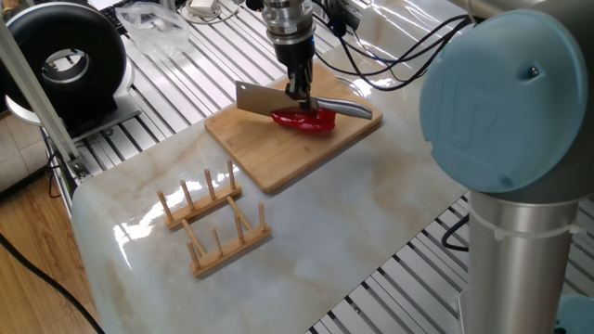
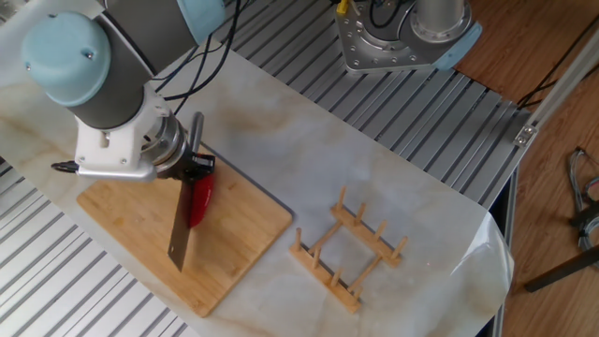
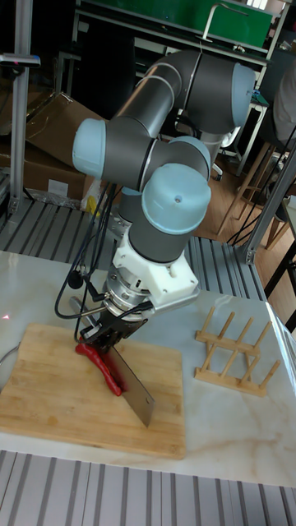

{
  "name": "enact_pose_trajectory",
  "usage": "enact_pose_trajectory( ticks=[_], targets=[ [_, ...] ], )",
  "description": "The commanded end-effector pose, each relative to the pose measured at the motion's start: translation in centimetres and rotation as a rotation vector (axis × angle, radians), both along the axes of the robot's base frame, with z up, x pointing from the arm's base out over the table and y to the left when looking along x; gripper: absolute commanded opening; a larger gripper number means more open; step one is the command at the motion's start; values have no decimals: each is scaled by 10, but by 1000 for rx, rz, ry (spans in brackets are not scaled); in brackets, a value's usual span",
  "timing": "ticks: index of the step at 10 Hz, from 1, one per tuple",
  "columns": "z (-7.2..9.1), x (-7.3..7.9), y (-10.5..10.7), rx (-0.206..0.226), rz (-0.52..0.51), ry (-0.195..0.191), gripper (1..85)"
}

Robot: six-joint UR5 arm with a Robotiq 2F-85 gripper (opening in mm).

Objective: Chop the chili peppers

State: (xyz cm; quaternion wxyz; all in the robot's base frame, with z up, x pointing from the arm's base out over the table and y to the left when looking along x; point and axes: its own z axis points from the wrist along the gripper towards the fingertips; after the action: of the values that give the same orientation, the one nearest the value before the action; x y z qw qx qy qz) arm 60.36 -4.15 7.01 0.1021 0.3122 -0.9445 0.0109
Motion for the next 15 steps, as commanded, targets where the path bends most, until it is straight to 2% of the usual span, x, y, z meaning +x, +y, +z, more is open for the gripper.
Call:
enact_pose_trajectory(
  ticks=[1,2,5,6,9,11,12,13,14,15],
  targets=[
    [0,4,-3,3,26,-15,13],
    [1,3,-6,-7,36,-9,13],
    [-17,1,-8,-6,35,-14,13],
    [-17,0,-10,-17,38,-11,13],
    [2,7,-9,-89,37,9,13],
    [24,7,5,-114,16,44,13],
    [23,6,10,-99,15,43,13],
    [16,6,8,-59,26,38,13],
    [12,6,6,-39,35,28,13],
    [10,6,4,-36,38,25,13]
  ],
)
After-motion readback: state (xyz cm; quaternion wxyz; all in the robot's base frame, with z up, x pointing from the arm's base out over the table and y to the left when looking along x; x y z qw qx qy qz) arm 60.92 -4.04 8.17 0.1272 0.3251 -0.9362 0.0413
